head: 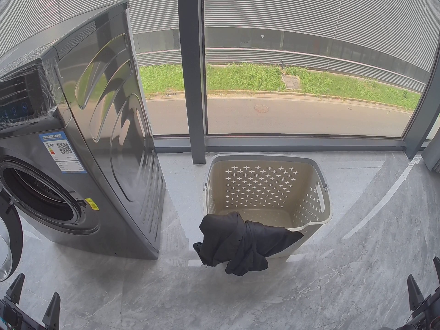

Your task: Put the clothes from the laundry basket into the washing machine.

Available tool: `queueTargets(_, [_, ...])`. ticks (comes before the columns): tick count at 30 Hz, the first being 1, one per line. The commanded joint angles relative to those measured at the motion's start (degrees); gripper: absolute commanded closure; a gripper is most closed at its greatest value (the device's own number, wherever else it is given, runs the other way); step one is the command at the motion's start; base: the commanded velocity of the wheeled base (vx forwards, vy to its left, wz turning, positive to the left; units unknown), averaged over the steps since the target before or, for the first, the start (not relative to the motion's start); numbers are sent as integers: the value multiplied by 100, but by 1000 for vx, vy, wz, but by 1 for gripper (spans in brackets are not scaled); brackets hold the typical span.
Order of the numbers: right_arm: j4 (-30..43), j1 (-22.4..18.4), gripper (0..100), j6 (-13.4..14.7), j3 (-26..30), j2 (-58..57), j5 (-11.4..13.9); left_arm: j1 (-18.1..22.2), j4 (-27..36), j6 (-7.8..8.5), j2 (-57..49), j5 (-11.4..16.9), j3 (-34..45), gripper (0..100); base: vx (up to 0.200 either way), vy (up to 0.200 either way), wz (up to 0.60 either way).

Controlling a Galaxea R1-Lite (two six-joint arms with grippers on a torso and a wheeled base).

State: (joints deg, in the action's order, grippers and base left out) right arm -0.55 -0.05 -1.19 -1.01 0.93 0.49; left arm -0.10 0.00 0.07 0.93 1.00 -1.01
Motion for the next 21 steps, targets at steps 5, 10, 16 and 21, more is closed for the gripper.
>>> queueTargets(5, [55, 31, 0, 76, -1279, 408, 303, 1, 0, 1, -93, 6, 101, 0, 0, 0, 0])
queueTargets(10, [336, 400, 0, 251, -1428, 1472, 1111, 1, 0, 10, -93, 6, 101, 0, 0, 0, 0])
queueTargets(16, [178, 980, 0, 207, -1244, 3098, 2315, 1, 0, 1, -93, 6, 101, 0, 0, 0, 0])
queueTargets(21, [-560, 1596, 0, 392, -1200, 4443, 2482, 1, 0, 1, -93, 6, 101, 0, 0, 0, 0])
